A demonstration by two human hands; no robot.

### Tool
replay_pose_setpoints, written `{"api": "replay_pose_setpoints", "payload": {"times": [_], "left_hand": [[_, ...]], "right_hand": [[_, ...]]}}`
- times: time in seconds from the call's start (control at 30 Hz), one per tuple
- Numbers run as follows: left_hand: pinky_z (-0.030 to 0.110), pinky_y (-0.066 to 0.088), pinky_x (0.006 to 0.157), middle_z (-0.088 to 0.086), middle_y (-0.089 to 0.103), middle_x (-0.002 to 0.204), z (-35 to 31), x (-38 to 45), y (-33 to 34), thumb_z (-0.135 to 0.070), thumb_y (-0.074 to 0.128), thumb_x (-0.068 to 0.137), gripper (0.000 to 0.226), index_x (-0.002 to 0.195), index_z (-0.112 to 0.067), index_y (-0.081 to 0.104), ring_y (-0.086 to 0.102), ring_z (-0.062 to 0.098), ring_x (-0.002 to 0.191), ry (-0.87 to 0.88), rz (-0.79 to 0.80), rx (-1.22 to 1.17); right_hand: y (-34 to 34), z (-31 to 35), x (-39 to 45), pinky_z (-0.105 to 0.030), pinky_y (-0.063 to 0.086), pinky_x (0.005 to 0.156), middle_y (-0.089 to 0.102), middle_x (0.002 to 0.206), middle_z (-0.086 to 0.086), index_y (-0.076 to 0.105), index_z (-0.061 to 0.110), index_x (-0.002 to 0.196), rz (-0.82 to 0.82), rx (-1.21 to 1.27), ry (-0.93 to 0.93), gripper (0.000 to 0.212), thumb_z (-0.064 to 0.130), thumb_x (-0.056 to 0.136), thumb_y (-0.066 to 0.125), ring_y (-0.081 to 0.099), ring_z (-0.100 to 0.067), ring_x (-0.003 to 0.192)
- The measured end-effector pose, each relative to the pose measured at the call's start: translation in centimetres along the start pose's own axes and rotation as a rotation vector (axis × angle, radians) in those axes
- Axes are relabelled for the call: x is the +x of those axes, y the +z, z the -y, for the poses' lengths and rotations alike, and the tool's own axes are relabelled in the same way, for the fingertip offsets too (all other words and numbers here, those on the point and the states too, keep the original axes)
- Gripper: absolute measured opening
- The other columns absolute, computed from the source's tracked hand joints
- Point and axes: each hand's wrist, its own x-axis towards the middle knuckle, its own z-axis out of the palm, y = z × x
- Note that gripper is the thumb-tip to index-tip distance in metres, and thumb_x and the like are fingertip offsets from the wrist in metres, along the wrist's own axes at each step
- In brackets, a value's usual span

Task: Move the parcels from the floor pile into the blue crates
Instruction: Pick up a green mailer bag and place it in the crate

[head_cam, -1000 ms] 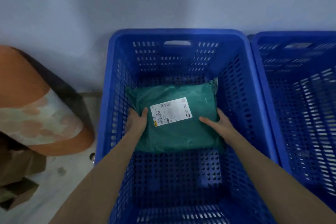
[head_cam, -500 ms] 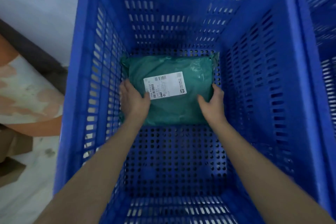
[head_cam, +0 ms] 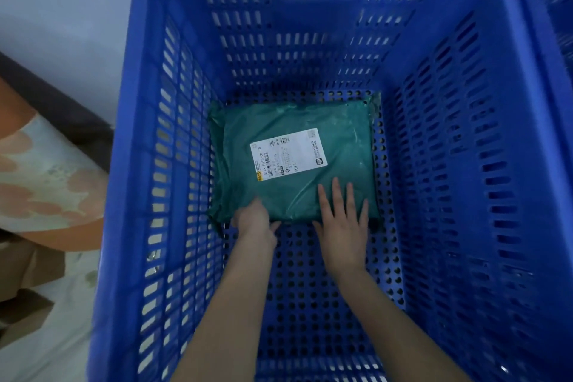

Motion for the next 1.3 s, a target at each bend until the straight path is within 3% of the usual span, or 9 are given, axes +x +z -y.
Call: {"api": "replay_pose_setpoints", "payload": {"times": [0.17,0.63,0.83,0.93,1.0,1.07,1.1,1.2,1.3], "left_hand": [[0.042,0.054,0.074,0.016,0.057,0.123,-1.7,1.5,1.7,0.0,0.043,0.096,0.037,0.132,-0.003,0.043,0.058,0.027,0.096,0.073,0.007,0.151],[0.052,0.05,0.094,0.017,0.039,0.144,-4.5,1.6,3.5,-0.005,0.053,0.093,0.05,0.14,-0.006,0.033,0.047,0.036,0.125,0.075,0.107,0.069],[0.048,0.044,0.101,0.016,0.034,0.149,-1.4,-0.6,-1.0,-0.03,0.037,0.1,0.069,0.15,-0.007,-0.006,0.05,0.036,0.123,0.253,-0.042,0.654],[0.036,0.048,0.061,0.014,0.059,0.1,0.3,-2.4,-2.7,-0.025,0.033,0.102,0.054,0.149,-0.007,0.014,0.057,0.024,0.069,0.202,-0.046,0.696],[0.034,0.041,0.062,0.001,0.036,0.067,0.7,-3.9,-3.5,-0.022,0.033,0.101,0.026,0.123,-0.011,0.043,0.047,0.02,0.061,0.26,-0.013,0.834],[0.035,0.041,0.066,-0.002,0.032,0.066,0.7,-5.9,-4.5,-0.019,0.036,0.1,0.023,0.077,-0.018,0.039,0.047,0.021,0.066,0.375,0.022,0.986],[0.034,0.041,0.062,0.0,0.038,0.068,0.6,-7.0,-4.9,-0.018,0.038,0.1,0.027,0.073,-0.018,0.037,0.047,0.021,0.065,0.456,0.046,1.034],[0.034,0.042,0.062,0.008,0.056,0.082,0.1,-12.6,-5.0,-0.016,0.045,0.096,0.012,0.093,-0.008,0.054,0.052,0.023,0.071,0.717,0.121,0.968],[0.03,0.044,0.076,0.011,0.057,0.09,0.6,-21.3,-3.2,-0.009,0.057,0.089,0.004,0.092,-0.01,0.057,0.054,0.021,0.083,0.863,0.425,0.741]], "right_hand": [[0.2,-0.8,2.6,-0.047,-0.004,0.117,-0.023,0.153,0.001,-0.022,0.029,0.14,-0.027,-0.078,-0.028,0.073,0.036,0.099,0.038,-0.008,-0.027,0.147],[-4.1,-2.2,8.0,-0.04,-0.011,0.116,-0.01,0.16,0.001,0.006,0.029,0.151,0.066,0.112,-0.129,0.079,0.007,0.088,0.049,-0.011,-0.021,0.147],[-9.2,-2.8,6.8,-0.031,0.019,0.117,0.022,0.157,-0.005,0.032,0.015,0.146,0.277,0.434,-0.017,0.054,0.021,0.093,0.046,0.021,-0.022,0.144],[-10.8,-3.1,3.5,-0.03,0.026,0.113,0.036,0.151,-0.007,0.039,0.013,0.142,0.216,0.573,0.075,0.046,0.022,0.097,0.04,0.033,-0.023,0.138],[-12.1,-2.9,0.9,-0.027,0.028,0.109,0.044,0.145,-0.007,0.045,0.01,0.138,0.186,0.834,0.178,0.041,0.024,0.101,0.032,0.039,-0.021,0.134],[-14.1,-2.6,-2.0,-0.023,0.031,0.104,0.052,0.137,-0.007,0.051,0.007,0.131,0.082,1.067,0.267,0.039,0.021,0.101,0.03,0.046,-0.019,0.128],[-15.3,-2.5,-3.6,-0.022,0.033,0.103,0.055,0.133,-0.008,0.054,0.006,0.127,0.012,1.112,0.273,0.037,0.019,0.101,0.032,0.048,-0.019,0.125],[-19.3,-3.2,-9.0,-0.025,0.041,0.101,0.063,0.117,-0.009,0.062,0.003,0.111,-0.255,1.243,0.257,0.026,0.01,0.098,0.04,0.057,-0.018,0.112],[-23.4,-5.7,-14.9,-0.017,0.045,0.088,0.064,0.103,-0.009,0.062,0.009,0.097,-0.689,1.295,0.332,0.018,0.004,0.092,0.045,0.059,-0.013,0.097]]}}
